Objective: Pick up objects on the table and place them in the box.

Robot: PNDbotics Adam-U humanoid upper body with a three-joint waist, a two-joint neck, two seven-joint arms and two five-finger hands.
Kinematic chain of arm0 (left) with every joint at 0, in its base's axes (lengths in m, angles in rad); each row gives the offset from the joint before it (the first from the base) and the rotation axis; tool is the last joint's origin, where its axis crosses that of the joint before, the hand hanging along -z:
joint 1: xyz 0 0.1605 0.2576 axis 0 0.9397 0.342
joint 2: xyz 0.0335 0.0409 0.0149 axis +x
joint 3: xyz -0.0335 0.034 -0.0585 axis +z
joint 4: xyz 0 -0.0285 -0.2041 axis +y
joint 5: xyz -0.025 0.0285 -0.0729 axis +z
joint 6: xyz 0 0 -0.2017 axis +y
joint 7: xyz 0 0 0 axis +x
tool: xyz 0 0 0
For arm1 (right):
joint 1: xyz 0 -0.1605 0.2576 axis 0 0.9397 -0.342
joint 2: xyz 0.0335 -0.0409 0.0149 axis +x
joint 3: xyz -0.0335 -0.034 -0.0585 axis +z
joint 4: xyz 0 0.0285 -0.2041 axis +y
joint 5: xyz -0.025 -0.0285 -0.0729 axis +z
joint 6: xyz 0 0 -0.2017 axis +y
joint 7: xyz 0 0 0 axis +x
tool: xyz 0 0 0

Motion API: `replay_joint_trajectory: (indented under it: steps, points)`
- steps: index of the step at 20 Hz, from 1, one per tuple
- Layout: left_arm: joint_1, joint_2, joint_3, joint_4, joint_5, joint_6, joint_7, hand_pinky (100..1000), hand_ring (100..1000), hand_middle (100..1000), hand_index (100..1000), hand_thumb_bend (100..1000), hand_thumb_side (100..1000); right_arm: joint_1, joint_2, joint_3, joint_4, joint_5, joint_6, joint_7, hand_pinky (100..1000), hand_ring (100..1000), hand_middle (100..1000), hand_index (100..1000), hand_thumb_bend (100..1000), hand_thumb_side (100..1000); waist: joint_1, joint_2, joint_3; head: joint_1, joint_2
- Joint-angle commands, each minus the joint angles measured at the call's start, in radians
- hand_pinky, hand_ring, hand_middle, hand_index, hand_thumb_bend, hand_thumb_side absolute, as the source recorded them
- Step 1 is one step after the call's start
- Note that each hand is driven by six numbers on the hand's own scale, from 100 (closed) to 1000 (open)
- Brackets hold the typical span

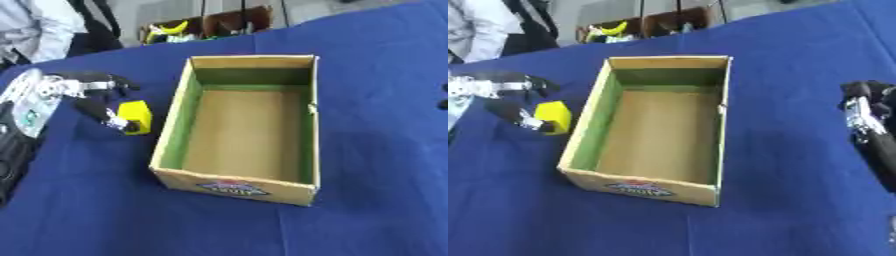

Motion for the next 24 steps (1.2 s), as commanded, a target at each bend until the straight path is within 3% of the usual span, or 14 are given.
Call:
replay_joint_trajectory:
  steps: [1, 11, 16, 21, 24]
  points:
    - [-0.020, 0.019, 0.015, 0.002, -0.037, -0.044, -0.027, 724, 874, 919, 1000, 617, 661, -0.013, -0.021, 0.000, -0.026, -0.009, -0.003, 0.004, 897, 969, 538, 722, 100, 752, -0.006, -0.016, -0.001, 0.006, -0.015]
    - [-0.018, 0.011, 0.008, 0.021, -0.070, -0.066, -0.020, 660, 795, 832, 935, 567, 622, -0.012, -0.022, -0.002, -0.024, -0.008, 0.000, 0.003, 898, 970, 538, 722, 100, 751, -0.006, -0.010, -0.004, 0.008, -0.015]
    - [-0.016, 0.010, 0.005, 0.020, -0.072, -0.069, -0.029, 596, 713, 782, 919, 527, 604, -0.010, -0.021, -0.002, -0.023, -0.008, 0.001, 0.003, 898, 971, 538, 722, 100, 753, -0.007, -0.011, -0.001, 0.007, -0.011]
    - [-0.014, 0.011, 0.006, 0.012, -0.071, -0.064, 0.004, 547, 688, 683, 866, 389, 567, -0.009, -0.019, -0.003, -0.023, -0.008, 0.001, 0.002, 899, 971, 538, 722, 100, 753, -0.007, -0.013, -0.002, 0.007, -0.014]
    - [-0.013, 0.013, 0.005, 0.006, -0.080, -0.058, 0.039, 519, 665, 651, 838, 206, 517, -0.008, -0.019, -0.003, -0.022, -0.008, 0.001, 0.001, 899, 971, 538, 722, 100, 753, -0.008, -0.014, -0.003, 0.006, -0.014]
